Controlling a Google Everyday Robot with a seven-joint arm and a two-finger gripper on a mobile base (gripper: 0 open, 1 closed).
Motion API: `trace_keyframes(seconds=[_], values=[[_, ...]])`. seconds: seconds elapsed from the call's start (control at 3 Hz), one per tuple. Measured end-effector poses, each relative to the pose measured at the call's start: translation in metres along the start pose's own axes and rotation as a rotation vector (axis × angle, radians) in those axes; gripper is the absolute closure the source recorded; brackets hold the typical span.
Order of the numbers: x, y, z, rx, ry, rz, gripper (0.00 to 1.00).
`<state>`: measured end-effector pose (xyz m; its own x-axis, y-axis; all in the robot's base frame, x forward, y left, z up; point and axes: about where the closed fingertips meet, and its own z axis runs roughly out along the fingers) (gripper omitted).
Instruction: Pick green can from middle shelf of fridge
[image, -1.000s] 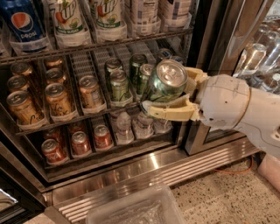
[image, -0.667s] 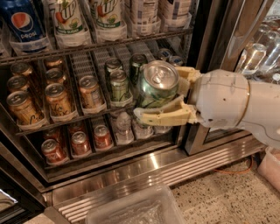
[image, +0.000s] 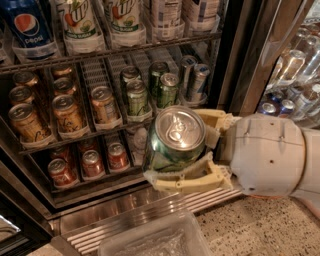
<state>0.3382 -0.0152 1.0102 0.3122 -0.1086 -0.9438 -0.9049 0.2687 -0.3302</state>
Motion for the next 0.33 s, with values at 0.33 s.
trace_keyframes(seconds=[0.33], values=[[-0.0004, -0.0002, -0.0014, 0.008, 0.008, -0.002, 1.0]])
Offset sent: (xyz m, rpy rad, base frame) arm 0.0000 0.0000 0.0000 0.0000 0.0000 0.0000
